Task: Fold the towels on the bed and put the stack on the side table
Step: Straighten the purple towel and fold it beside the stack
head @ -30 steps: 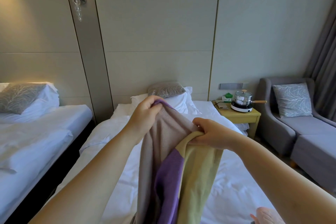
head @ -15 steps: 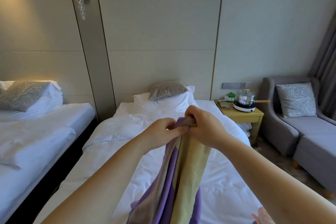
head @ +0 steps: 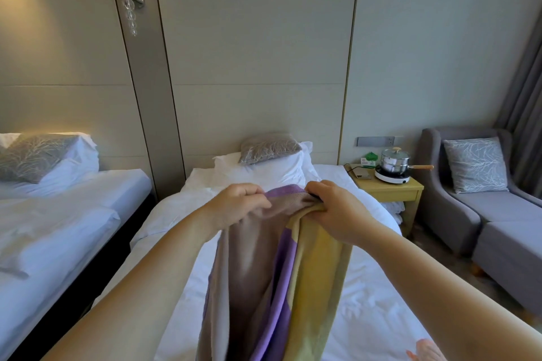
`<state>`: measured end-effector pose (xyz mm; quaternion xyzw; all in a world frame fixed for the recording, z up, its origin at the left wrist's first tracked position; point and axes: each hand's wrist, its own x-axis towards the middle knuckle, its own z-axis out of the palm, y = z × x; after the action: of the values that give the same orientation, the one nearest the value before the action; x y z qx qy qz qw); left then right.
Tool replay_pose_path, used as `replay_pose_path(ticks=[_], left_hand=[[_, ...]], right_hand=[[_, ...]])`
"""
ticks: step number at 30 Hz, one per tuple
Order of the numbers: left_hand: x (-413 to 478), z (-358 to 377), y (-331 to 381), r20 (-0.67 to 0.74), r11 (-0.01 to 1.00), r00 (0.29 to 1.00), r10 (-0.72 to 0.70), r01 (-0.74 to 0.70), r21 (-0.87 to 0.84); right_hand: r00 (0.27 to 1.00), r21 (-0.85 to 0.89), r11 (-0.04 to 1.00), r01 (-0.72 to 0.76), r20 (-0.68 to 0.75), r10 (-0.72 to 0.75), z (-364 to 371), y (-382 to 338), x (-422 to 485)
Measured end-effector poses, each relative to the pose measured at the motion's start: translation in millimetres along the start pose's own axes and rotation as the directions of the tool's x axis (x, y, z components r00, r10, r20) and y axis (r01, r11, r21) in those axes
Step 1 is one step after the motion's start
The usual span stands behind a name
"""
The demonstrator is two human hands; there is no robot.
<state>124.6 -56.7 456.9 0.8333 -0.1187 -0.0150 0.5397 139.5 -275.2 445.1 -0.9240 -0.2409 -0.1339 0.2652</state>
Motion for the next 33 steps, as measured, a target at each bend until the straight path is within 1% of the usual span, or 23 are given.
replay_pose_path(ticks=[2, 3, 4, 6, 7, 9, 11, 14, 17, 18, 20, 21, 23, 24, 25, 27, 29, 31, 33], left_hand=[[-4.2, 9.6, 1.3, 0.175, 0.991, 0.977, -0.120, 0.128, -0.035], [-3.9, 16.2, 1.5, 0.215, 0.988, 0.965, -0.150, 0.155, -0.008], [-2.4, 23.1, 2.3, 0.211, 0.987, 0.964, -0.160, 0.158, 0.024], [1.1, 31.5, 2.1, 0.126, 0.993, 0.986, -0.105, 0.099, 0.058], [2.6, 32.1, 1.2, 0.105, 0.998, 0.993, -0.056, 0.052, 0.045], [3.9, 29.7, -0.6, 0.122, 1.000, 0.992, 0.008, -0.007, -0.012], [3.4, 30.0, 1.3, 0.139, 0.999, 0.990, 0.023, -0.017, -0.039], [8.6, 38.2, 4.0, 0.100, 1.000, 0.995, -0.011, 0.010, 0.010], [9.9, 42.4, 6.1, 0.074, 1.000, 0.997, 0.010, -0.008, -0.022], [9.0, 42.2, 7.1, 0.060, 0.998, 0.998, 0.032, -0.029, -0.052], [8.8, 41.1, 7.2, -0.006, 0.992, 0.997, 0.079, -0.079, -0.100], [9.4, 40.6, 6.0, -0.057, 0.990, 0.994, 0.091, -0.097, -0.107], [11.8, 38.6, 1.4, -0.154, 0.990, 0.984, 0.089, -0.104, -0.092], [12.7, 36.9, -1.3, -0.189, 0.991, 0.977, 0.095, -0.112, -0.079], [13.5, 34.7, -3.9, -0.217, 0.990, 0.969, 0.116, -0.130, -0.054], [14.4, 29.2, -7.7, -0.245, 0.985, 0.954, 0.171, -0.171, 0.023], [15.1, 24.9, -9.5, -0.243, 0.983, 0.953, 0.180, -0.167, 0.075], [15.5, 23.5, -9.8, -0.234, 0.991, 0.963, 0.134, -0.129, 0.037], [12.6, 25.8, -6.9, -0.204, 0.992, 0.972, 0.114, -0.121, -0.019]], right_hand=[[0.996, -0.041, 0.997, 0.058, -0.063, -0.060, 5.8, -8.0, -0.9], [0.993, -0.063, 0.994, 0.086, -0.073, -0.090, 9.2, -11.8, -0.9], [0.991, -0.074, 0.991, 0.109, -0.074, -0.115, 12.5, -14.6, -0.6], [0.987, -0.059, 0.989, 0.135, -0.085, -0.140, 15.9, -16.9, -0.1], [0.985, -0.042, 0.989, 0.142, -0.096, -0.145, 15.8, -16.6, 0.0], [0.981, -0.010, 0.988, 0.153, -0.123, -0.153, 14.9, -15.1, 0.2], [0.974, -0.011, 0.985, 0.170, -0.151, -0.170, 15.6, -15.1, 0.8], [0.962, 0.028, 0.981, 0.193, -0.203, -0.183, 19.2, -17.1, 1.0], [0.958, 0.124, 0.979, 0.163, -0.257, -0.127, 22.1, -16.4, 1.4], [0.957, 0.156, 0.979, 0.134, -0.278, -0.086, 22.8, -15.6, 1.3], [0.955, 0.198, 0.980, 0.029, -0.294, 0.031, 22.8, -12.4, 2.3], [0.959, 0.175, 0.984, -0.033, -0.272, 0.081, 21.4, -10.4, 3.4], [0.978, 0.062, 0.993, -0.104, -0.176, 0.114, 16.2, -6.8, 5.4], [0.988, 0.035, 0.994, -0.102, -0.115, 0.105, 12.8, -5.2, 6.0], [0.995, 0.048, 0.995, -0.085, -0.056, 0.088, 8.9, -3.7, 6.1], [0.998, 0.127, 0.991, -0.048, 0.050, 0.042, 0.4, -2.1, 5.0], [0.989, 0.203, 0.979, -0.015, 0.147, -0.016, -8.2, -2.4, 2.8], [0.974, 0.297, 0.955, 0.005, 0.215, -0.072, -14.4, -4.0, 0.6], [0.971, 0.394, 0.919, 0.007, 0.218, -0.101, -15.7, -6.3, -0.7]])
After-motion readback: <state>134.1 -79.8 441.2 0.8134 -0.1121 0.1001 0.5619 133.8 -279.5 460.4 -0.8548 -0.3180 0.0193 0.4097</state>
